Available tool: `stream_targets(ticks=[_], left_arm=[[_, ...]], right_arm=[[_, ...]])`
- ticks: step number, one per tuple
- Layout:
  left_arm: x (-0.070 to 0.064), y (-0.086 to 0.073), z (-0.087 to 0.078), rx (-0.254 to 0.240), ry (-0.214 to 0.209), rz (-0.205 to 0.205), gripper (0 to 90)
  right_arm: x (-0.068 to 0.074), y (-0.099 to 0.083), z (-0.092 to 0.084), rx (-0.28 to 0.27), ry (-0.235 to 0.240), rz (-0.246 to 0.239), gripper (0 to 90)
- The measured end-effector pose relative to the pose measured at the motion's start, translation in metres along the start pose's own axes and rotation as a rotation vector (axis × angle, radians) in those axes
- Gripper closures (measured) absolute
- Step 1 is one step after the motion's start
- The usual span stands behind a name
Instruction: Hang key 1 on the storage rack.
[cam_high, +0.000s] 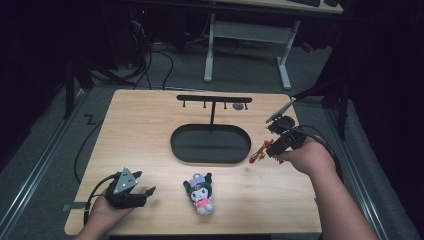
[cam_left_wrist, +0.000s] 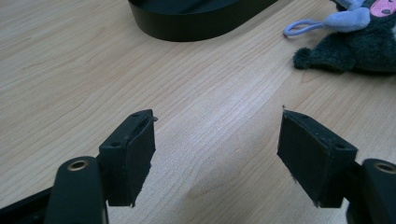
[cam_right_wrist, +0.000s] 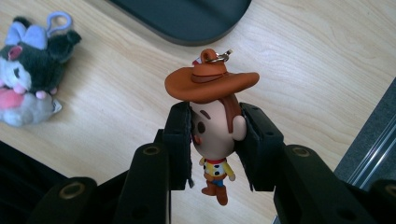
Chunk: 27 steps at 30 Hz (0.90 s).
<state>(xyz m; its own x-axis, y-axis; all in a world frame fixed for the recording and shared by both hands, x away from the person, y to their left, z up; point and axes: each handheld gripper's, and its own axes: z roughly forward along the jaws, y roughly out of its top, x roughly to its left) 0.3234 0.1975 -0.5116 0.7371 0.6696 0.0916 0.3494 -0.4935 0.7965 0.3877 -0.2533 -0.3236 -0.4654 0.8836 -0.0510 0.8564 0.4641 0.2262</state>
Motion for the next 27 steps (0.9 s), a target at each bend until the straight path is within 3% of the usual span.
stream_targets(ticks=[27], left_arm=[[0.002, -0.002, -0.001, -0.001, -0.004, -0.007, 27.7]], right_arm=[[-0.007, 0.057, 0.0, -0.015, -0.014, 0.03, 66.5]])
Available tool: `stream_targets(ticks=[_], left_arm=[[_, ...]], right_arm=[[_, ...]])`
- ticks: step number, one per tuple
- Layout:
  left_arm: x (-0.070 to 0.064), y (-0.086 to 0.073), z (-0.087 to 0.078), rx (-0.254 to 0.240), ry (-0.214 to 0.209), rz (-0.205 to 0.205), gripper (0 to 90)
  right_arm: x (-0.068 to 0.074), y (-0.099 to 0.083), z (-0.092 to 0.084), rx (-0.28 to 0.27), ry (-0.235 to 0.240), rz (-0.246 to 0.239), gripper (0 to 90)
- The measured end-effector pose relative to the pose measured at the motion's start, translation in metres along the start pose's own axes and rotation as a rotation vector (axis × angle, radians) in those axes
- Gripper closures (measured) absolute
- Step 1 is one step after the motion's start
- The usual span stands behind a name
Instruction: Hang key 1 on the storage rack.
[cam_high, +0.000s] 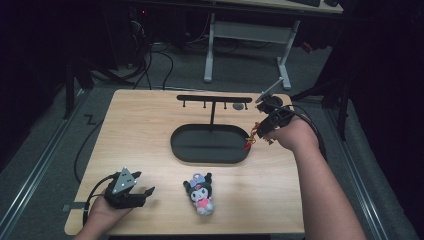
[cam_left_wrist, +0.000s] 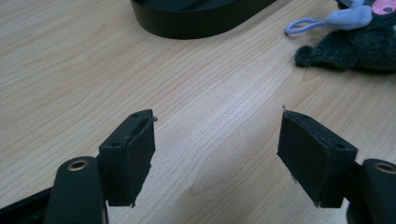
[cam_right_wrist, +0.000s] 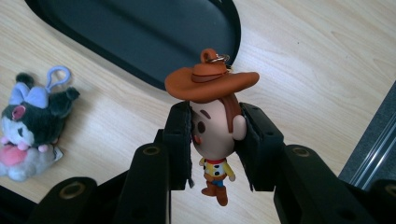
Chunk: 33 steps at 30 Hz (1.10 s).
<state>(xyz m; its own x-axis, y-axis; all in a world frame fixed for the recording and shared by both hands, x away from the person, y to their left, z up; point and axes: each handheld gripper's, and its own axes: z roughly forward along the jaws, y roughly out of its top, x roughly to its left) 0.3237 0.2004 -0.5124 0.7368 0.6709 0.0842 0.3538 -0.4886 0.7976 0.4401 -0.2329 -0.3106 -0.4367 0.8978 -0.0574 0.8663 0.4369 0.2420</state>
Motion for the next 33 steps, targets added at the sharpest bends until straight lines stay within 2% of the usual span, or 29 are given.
stream_targets(ticks=[14, 27, 33], left_arm=[[0.0, -0.001, 0.001, 0.005, -0.002, -0.001, 27.8], [0.002, -0.001, 0.0, 0.01, -0.005, 0.001, 27.8], [0.001, -0.001, 0.0, 0.007, -0.005, 0.001, 27.8]], right_arm=[[-0.006, 0.022, 0.001, -0.03, -0.012, 0.013, 66.5], [-0.018, 0.039, 0.006, -0.077, -0.029, 0.067, 66.5], [-0.02, 0.045, 0.007, -0.08, -0.03, 0.084, 66.6]])
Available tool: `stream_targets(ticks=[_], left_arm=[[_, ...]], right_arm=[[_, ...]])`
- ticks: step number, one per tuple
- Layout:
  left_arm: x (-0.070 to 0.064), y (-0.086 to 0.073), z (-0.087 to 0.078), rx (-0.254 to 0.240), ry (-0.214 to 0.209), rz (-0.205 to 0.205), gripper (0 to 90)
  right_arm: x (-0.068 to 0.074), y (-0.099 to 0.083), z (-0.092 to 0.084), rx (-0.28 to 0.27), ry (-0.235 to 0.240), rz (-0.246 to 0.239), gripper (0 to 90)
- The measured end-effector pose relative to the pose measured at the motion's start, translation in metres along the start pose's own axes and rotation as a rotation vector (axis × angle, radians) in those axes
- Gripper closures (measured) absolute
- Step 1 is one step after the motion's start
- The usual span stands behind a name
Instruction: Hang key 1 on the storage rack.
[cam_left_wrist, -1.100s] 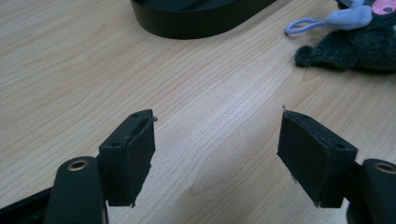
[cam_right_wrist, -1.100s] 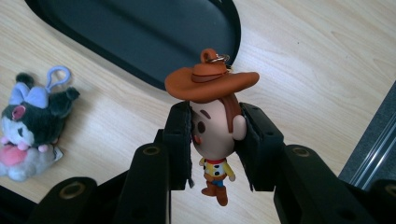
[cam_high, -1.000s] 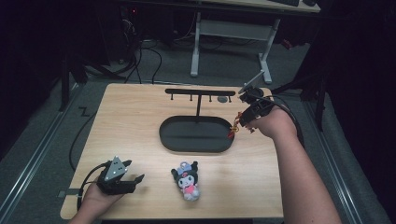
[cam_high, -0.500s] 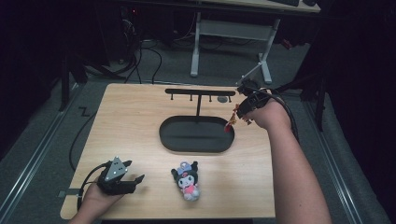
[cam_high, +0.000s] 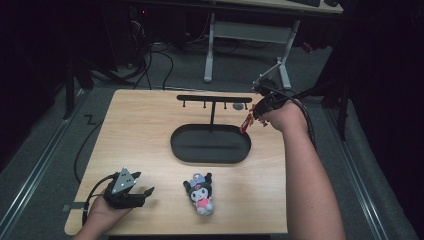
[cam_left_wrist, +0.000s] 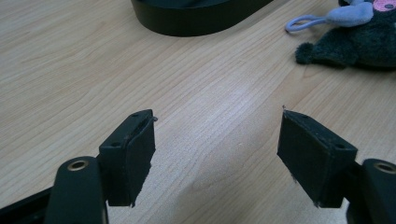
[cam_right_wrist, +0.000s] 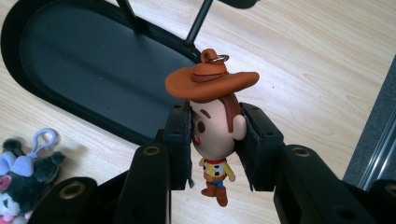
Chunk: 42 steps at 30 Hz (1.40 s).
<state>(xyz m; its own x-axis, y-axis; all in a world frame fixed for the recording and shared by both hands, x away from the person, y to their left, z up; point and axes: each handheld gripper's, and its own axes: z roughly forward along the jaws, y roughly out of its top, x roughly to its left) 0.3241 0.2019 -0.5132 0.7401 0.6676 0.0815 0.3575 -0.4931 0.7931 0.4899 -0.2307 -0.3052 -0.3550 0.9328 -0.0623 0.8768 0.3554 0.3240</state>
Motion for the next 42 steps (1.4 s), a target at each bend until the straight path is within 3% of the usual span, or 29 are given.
stream_targets(ticks=[7, 9, 18, 31, 42], left_arm=[[0.0, 0.0, 0.0, 0.005, -0.001, 0.002, 27.9], [0.0, 0.0, 0.0, 0.004, -0.001, 0.002, 27.9], [-0.002, 0.0, 0.001, 0.014, -0.002, 0.013, 27.9], [-0.003, -0.001, 0.002, 0.024, -0.006, 0.021, 28.0], [-0.005, -0.001, 0.005, 0.044, -0.016, 0.032, 28.1]], right_arm=[[0.001, 0.006, -0.003, -0.016, 0.007, -0.002, 66.5], [0.003, 0.01, -0.005, -0.037, 0.01, -0.005, 66.6], [0.018, 0.021, -0.001, -0.027, 0.002, -0.034, 66.5], [0.014, 0.02, 0.004, -0.034, -0.023, -0.011, 66.5], [-0.002, 0.002, 0.014, -0.011, -0.026, 0.03, 66.5]])
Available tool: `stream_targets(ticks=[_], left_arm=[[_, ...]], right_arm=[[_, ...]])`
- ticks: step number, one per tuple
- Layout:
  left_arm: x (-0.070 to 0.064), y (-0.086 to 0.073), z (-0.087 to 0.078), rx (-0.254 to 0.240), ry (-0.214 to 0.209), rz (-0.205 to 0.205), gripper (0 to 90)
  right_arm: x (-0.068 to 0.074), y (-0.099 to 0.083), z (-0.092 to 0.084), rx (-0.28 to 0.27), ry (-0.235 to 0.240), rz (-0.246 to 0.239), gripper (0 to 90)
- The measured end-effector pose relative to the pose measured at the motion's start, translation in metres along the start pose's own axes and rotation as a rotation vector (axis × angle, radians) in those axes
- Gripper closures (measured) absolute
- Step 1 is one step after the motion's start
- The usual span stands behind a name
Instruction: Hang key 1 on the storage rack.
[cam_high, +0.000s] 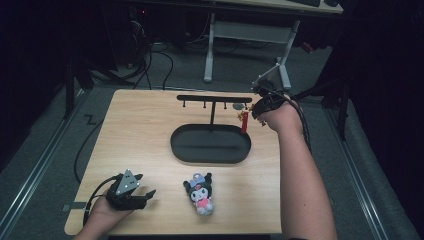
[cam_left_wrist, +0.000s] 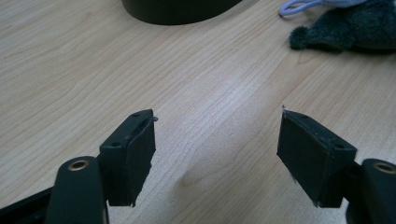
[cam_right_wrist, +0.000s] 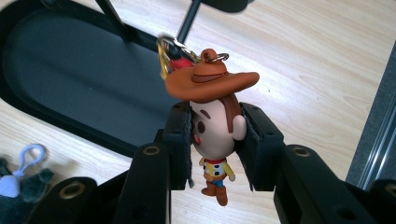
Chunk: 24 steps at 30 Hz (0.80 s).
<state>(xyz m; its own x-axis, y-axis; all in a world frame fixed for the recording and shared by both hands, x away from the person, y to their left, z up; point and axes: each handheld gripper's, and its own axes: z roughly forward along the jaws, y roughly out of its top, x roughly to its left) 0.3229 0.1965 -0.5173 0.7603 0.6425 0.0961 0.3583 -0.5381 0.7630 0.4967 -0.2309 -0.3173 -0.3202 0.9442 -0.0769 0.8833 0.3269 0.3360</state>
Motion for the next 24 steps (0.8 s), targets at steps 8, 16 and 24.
stream_targets(ticks=[8, 16, 24], left_arm=[[0.0, 0.0, 0.0, -0.005, 0.004, -0.004, 28.4], [0.001, 0.0, 0.0, -0.004, 0.0, -0.004, 29.0], [0.001, 0.001, -0.002, -0.024, -0.001, -0.015, 31.8]], right_arm=[[-0.001, -0.007, 0.018, 0.018, 0.012, 0.006, 66.4], [0.003, -0.012, 0.049, 0.035, 0.044, 0.014, 64.8], [0.003, -0.027, 0.065, 0.035, 0.078, 0.035, 46.6]])
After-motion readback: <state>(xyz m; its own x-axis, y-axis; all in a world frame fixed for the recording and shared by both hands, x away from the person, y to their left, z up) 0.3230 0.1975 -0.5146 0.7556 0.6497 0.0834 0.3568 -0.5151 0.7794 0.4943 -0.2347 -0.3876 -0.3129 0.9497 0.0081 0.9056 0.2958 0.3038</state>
